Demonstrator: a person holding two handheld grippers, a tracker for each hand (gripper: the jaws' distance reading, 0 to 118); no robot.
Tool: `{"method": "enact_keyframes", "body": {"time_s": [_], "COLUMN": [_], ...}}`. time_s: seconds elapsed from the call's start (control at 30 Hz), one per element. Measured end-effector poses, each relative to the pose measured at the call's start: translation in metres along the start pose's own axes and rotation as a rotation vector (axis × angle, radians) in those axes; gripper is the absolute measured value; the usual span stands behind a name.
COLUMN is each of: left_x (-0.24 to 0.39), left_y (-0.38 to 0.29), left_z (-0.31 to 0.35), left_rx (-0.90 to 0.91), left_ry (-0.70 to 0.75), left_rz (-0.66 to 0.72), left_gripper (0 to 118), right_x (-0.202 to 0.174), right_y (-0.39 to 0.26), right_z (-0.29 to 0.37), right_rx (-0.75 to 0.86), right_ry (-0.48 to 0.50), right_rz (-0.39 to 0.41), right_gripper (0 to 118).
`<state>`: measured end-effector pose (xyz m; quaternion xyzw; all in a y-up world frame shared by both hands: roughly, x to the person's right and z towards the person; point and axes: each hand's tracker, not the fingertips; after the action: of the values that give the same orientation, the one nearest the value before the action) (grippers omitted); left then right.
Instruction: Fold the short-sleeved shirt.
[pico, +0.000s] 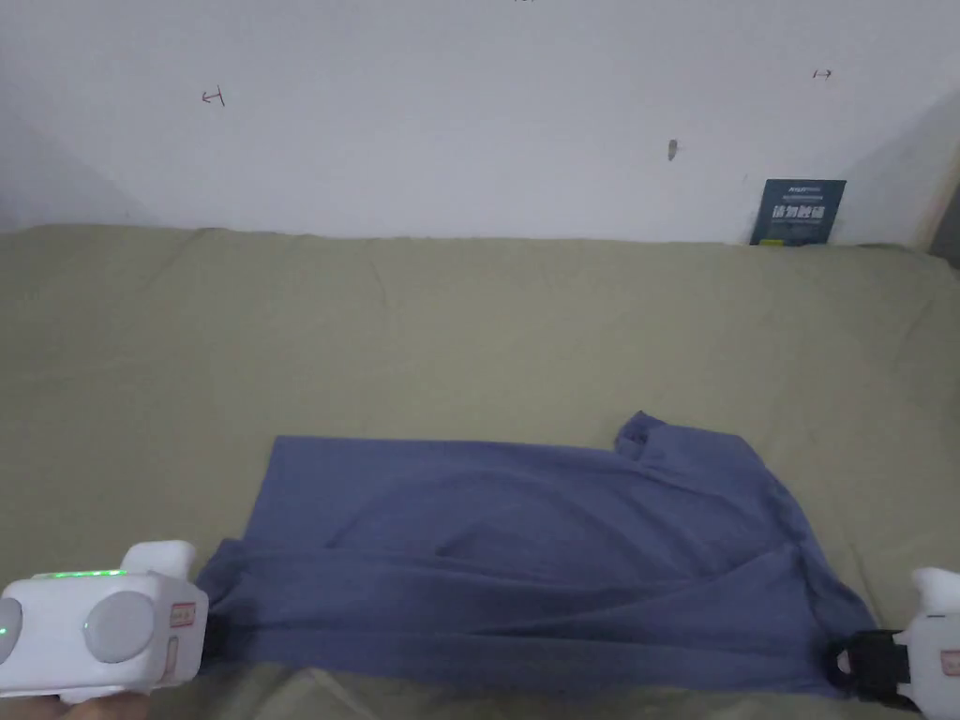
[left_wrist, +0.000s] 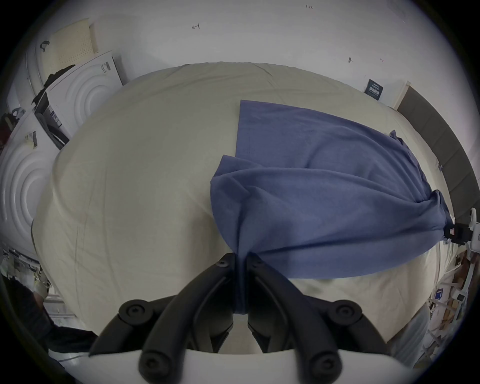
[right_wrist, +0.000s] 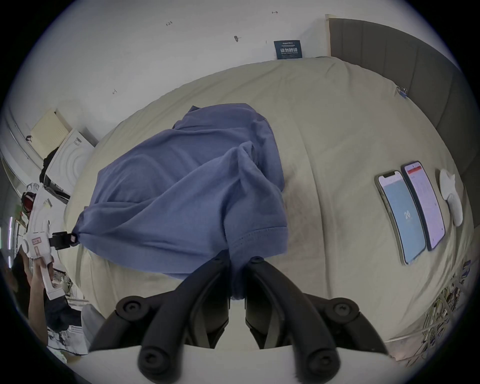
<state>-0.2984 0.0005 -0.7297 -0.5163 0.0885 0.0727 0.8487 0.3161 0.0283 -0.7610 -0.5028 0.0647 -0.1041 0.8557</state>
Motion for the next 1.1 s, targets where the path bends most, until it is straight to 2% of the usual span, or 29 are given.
{"method": "enact_keyframes", "body": {"time_s": [0.13,0.2,0.43,0.47,0.5,0.53,0.57,0.6,0.63,0.67,0.73,0.77,0.8,0.83,0.87,0.9,0.93,0.97,1.0,1.03,1.1], "left_x": [-0.018,-0.024,-0.029,-0.028,-0.028,-0.028,-0.028,-0.030,-0.031,-0.030,-0.027,-0.052,-0.055,-0.057,-0.054,-0.047,-0.044,-0.039,-0.033,-0.026,-0.016], "left_y": [-0.044,-0.066,-0.099,-0.098,-0.096,-0.097,-0.098,-0.099,-0.098,-0.099,-0.090,-0.083,-0.076,-0.066,-0.062,-0.062,-0.052,-0.041,-0.030,-0.015,0.013], "left_z": [0.020,0.029,0.049,0.048,0.046,0.047,0.048,0.049,0.050,0.055,0.058,0.048,0.048,0.048,0.058,0.075,0.076,0.075,0.072,0.071,0.059], "left_rx": [-0.004,-0.015,-0.015,-0.013,-0.001,0.019,0.040,0.048,0.035,0.076,0.050,0.058,0.079,0.092,0.106,0.131,0.142,0.149,0.181,0.200,0.186], "left_ry": [-0.022,-0.029,-0.049,-0.050,-0.052,-0.064,-0.072,-0.047,-0.049,-0.075,-0.074,-0.071,-0.066,-0.074,-0.098,-0.114,-0.124,-0.112,-0.070,-0.048,-0.080], "left_rz": [0.031,0.039,0.070,0.075,0.085,0.089,0.095,0.083,0.080,0.107,0.109,0.113,0.123,0.124,0.128,0.138,0.133,0.121,0.118,0.113,0.093], "left_gripper": [7,7,7,7,9,20,31,44,110,117,113,113,113,113,112,108,87,52,10,5,5], "right_x": [0.007,0.010,0.010,0.011,0.012,0.010,0.009,0.010,0.012,0.016,0.017,0.016,0.023,0.024,0.024,0.022,0.000,-0.005,-0.009,-0.011,-0.013], "right_y": [-0.038,-0.057,-0.100,-0.100,-0.099,-0.097,-0.096,-0.095,-0.097,-0.097,-0.091,-0.088,-0.084,-0.078,-0.071,-0.065,-0.063,-0.056,-0.049,-0.037,-0.017], "right_z": [0.017,0.024,0.033,0.031,0.030,0.030,0.030,0.032,0.035,0.042,0.054,0.059,0.055,0.057,0.059,0.059,0.078,0.075,0.075,0.061,0.048], "right_rx": [-0.028,-0.040,-0.065,-0.063,-0.056,-0.047,-0.064,-0.076,-0.074,-0.058,-0.055,-0.019,0.027,0.050,0.075,0.108,0.144,0.143,0.179,0.149,0.146], "right_ry": [0.023,0.020,0.015,0.018,0.020,0.021,-0.020,-0.061,-0.047,-0.054,-0.100,-0.128,-0.135,-0.125,-0.121,-0.122,-0.154,-0.167,-0.174,-0.106,-0.098], "right_rz": [-0.010,0.013,-0.034,-0.053,-0.069,-0.106,-0.118,-0.094,-0.071,-0.069,-0.024,-0.006,-0.006,-0.012,-0.012,-0.009,-0.037,-0.019,-0.009,0.064,0.059], "right_gripper": [12,12,12,13,22,38,50,62,107,118,118,118,117,112,100,76,31,3,1,1,1]}}
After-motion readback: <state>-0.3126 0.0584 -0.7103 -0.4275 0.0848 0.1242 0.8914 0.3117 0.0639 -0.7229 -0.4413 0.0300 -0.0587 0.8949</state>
